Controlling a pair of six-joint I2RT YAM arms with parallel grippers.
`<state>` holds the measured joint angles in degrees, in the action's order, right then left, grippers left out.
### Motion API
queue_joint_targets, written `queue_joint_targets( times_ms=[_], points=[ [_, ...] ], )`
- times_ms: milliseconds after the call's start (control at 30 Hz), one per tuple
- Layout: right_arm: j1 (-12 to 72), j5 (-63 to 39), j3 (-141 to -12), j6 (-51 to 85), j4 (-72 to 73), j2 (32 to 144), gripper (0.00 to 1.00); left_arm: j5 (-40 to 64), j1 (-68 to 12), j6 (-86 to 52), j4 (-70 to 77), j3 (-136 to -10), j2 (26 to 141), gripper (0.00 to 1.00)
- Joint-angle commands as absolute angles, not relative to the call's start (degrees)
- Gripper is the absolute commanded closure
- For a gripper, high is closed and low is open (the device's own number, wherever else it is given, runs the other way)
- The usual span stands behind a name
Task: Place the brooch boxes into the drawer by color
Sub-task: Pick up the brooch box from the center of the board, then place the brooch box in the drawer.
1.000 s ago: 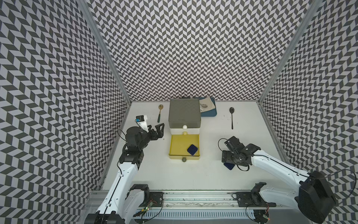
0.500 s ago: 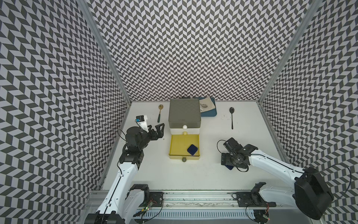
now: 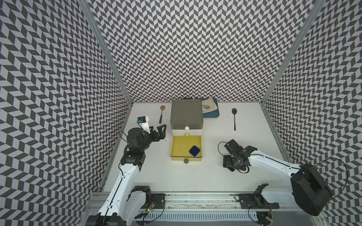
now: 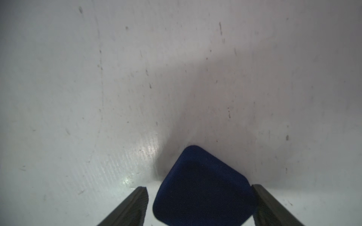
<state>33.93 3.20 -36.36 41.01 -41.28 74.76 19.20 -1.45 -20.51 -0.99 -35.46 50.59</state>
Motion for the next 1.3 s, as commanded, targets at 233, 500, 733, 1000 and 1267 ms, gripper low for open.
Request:
queue_joint_targets(
  times_ms=[233, 500, 733, 1000, 1267],
  points=[
    [33.76, 3.85, -37.94, 40.68, -40.28, 72.22, 0.41, 19.51, -1.05, -19.86, -0.61, -35.37, 50.89, 0.00],
    [35.27, 3.95, -46.26, 37.61, -42.30, 72.46, 0.45, 19.15, -1.05, -19.61, -0.95, -35.57, 50.84, 0.00],
    [45.36, 5.23, -63.57, 37.21, -43.02, 80.75, 0.44, 18.90, -0.71, -19.61, -0.91, -35.86, 50.89, 0.00],
    [54.90, 4.04, -76.53, 37.98, -36.66, 97.10, 0.43, 18.74, 0.00, -19.52, -1.02, -35.35, 50.36, 0.00],
    [56.68, 2.26, -83.99, 36.44, -33.91, 107.45, 0.42, 18.90, 0.44, -19.42, -0.90, -35.29, 50.36, 0.00]
  ],
)
